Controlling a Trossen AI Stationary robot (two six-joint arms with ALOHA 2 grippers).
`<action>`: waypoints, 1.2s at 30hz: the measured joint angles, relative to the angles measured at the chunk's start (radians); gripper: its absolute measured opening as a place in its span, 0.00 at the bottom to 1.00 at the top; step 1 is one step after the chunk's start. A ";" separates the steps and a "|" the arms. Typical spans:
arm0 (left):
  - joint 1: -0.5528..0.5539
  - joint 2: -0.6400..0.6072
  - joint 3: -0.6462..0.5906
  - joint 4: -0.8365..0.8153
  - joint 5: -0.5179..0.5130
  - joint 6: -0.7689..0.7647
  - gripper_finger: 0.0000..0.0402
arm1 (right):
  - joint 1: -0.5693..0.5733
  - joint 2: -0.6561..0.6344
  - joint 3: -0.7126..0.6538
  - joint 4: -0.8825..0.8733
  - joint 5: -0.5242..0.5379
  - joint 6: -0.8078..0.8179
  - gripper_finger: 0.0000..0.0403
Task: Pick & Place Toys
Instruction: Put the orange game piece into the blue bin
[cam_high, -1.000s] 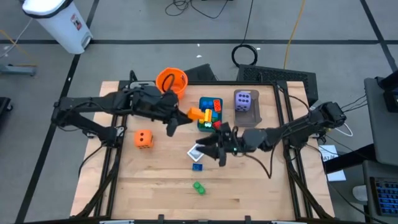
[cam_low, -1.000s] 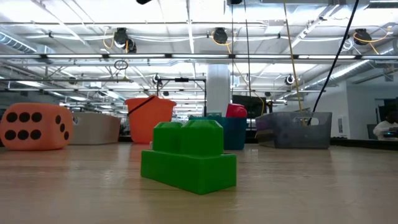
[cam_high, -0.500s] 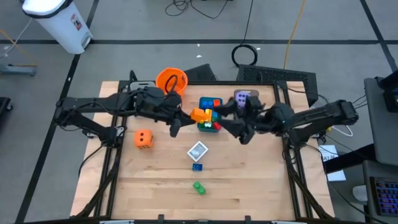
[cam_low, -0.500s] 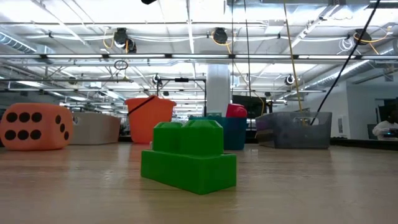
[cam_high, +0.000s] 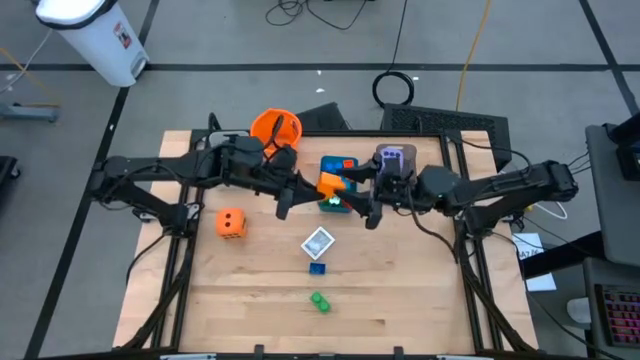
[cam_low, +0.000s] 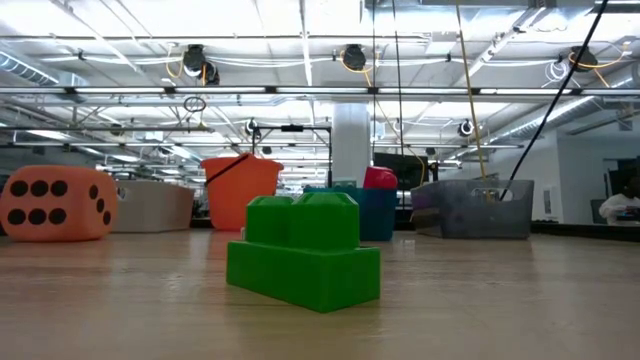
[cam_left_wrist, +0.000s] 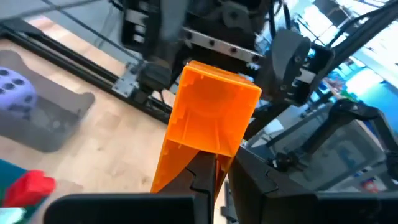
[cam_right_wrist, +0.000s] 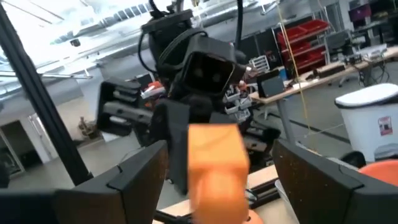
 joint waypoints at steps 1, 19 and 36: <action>0.000 0.004 0.000 0.000 0.010 -0.008 0.09 | -0.005 0.004 0.000 0.000 0.000 0.012 0.71; -0.001 0.054 -0.001 0.134 0.073 -0.007 0.09 | -0.014 0.030 0.000 -0.010 -0.033 0.092 0.69; -0.001 0.053 -0.001 0.130 0.078 -0.014 0.10 | -0.014 0.030 0.000 0.012 -0.103 0.127 0.32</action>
